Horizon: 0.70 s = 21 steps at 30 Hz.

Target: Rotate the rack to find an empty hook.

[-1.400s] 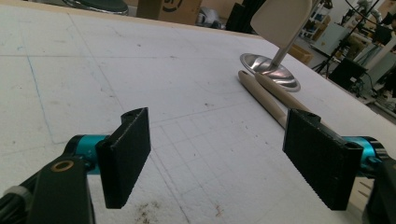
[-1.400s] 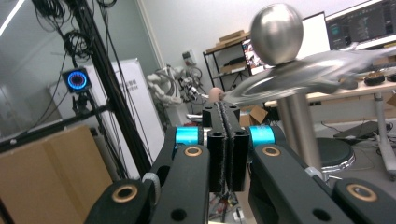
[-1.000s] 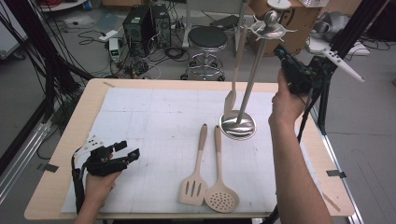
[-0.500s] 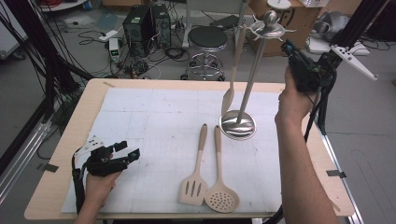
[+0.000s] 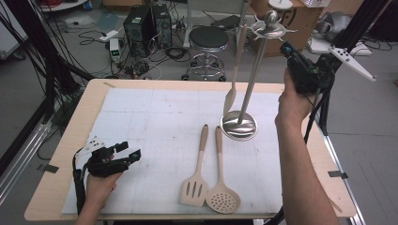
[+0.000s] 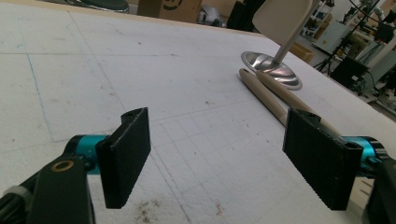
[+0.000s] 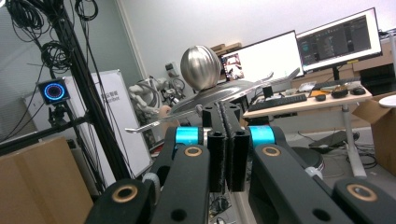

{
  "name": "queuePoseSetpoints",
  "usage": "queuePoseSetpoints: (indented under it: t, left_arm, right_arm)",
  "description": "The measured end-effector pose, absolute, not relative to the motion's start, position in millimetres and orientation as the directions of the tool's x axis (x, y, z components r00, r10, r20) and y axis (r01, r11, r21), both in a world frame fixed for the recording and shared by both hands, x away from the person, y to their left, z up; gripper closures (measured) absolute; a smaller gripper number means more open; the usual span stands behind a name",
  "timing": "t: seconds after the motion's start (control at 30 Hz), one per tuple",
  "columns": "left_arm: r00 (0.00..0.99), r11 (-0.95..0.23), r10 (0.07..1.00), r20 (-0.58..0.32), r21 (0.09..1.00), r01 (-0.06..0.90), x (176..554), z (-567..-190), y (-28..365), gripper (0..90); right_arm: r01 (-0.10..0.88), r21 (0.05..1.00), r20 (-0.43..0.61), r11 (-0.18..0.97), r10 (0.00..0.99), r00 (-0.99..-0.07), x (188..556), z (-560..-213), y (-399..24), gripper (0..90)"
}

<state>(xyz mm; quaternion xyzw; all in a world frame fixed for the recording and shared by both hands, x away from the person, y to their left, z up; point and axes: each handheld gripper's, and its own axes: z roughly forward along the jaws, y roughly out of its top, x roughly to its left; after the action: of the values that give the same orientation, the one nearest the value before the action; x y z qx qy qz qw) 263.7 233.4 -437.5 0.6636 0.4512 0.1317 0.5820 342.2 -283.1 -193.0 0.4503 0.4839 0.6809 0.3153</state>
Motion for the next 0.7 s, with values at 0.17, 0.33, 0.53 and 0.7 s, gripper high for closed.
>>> queuePoseSetpoints:
  t: [0.17, 0.33, 0.53, 0.7]
  left_arm:
    - [0.558, 0.083, 0.752, -0.350, 0.891, 0.446, 264, -437, 233, 23.9]
    - [0.558, 0.082, 0.753, -0.348, 0.892, 0.445, 264, -437, 233, 23.9]
    - [0.559, 0.080, 0.754, -0.346, 0.892, 0.445, 264, -437, 233, 23.9]
    - [0.558, 0.084, 0.753, -0.349, 0.892, 0.444, 264, -437, 233, 23.9]
  right_arm:
    - [0.008, 0.950, 0.288, -0.311, 0.869, -0.402, 340, -192, -279, 89.4]
    - [0.005, 0.958, 0.264, -0.287, 0.872, -0.413, 339, -192, -273, 89.4]
    - [0.011, 0.961, 0.256, -0.277, 0.869, -0.424, 341, -191, -265, 89.4]
    - [0.015, 0.966, 0.239, -0.259, 0.865, -0.442, 343, -190, -253, 89.4]
